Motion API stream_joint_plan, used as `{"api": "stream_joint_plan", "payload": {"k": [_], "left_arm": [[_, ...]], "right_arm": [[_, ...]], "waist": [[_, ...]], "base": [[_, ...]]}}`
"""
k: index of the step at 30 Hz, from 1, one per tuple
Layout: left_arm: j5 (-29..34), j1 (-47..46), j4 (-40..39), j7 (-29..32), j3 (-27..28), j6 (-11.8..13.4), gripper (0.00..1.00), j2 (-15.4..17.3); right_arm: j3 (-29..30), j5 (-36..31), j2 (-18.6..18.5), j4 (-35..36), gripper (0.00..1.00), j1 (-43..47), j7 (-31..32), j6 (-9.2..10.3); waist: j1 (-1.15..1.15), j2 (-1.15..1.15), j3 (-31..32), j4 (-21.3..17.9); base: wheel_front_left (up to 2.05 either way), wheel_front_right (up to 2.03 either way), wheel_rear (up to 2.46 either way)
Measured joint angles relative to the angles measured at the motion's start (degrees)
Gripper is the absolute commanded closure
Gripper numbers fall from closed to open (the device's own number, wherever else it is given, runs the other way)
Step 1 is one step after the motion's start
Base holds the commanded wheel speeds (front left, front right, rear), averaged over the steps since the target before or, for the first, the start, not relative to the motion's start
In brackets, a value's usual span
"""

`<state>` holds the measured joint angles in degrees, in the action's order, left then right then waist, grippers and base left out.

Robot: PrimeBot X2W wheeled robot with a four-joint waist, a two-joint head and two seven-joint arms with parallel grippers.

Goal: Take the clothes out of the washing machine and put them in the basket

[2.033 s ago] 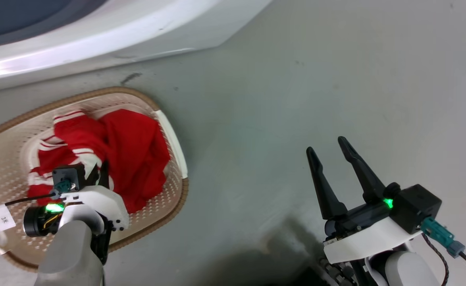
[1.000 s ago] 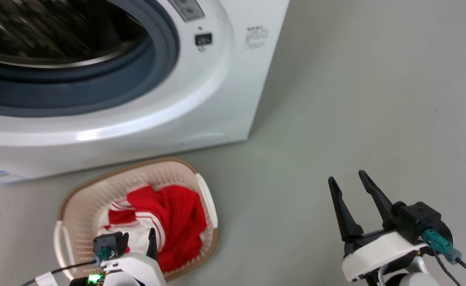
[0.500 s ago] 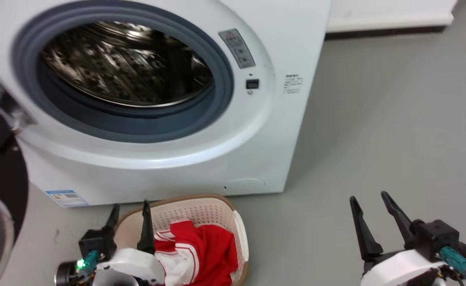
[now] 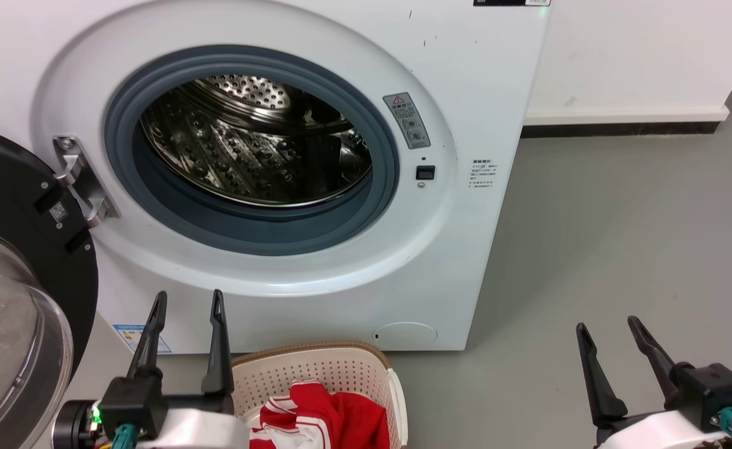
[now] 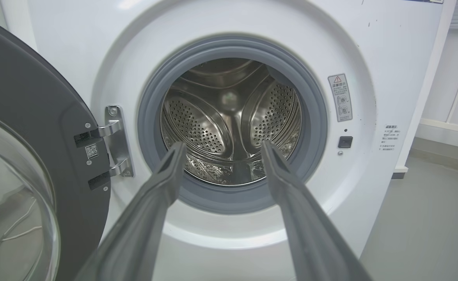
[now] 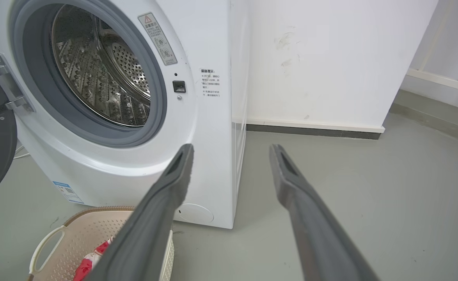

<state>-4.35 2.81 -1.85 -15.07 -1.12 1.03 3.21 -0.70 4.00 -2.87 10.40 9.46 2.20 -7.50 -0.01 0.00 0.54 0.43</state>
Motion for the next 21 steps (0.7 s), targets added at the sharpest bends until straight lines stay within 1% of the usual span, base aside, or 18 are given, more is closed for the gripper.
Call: {"api": "stream_joint_plan", "payload": {"k": [4,10,21], "left_arm": [[0.49,2.54,-1.08,0.0,-0.12,0.0,0.0,0.36],[0.03,5.08,0.77,0.19,-0.07,-0.02,0.0,0.76],[-0.96,5.15,2.29,0.26,0.03,0.24,0.0,1.2]], "right_arm": [[0.08,0.0,0.0,1.25,0.0,1.06,0.45,0.0],[-0.07,-0.04,0.0,1.9,0.0,2.49,0.73,0.0],[-0.3,-0.02,0.0,2.09,0.0,2.79,0.87,0.0]], "waist": [[0.0,0.0,0.94,0.12],[0.01,0.0,1.36,-0.06],[0.01,0.0,1.36,-0.85]], "base": [[0.0,0.0,0.0],[0.0,0.0,0.0],[0.0,0.0,0.0]]}}
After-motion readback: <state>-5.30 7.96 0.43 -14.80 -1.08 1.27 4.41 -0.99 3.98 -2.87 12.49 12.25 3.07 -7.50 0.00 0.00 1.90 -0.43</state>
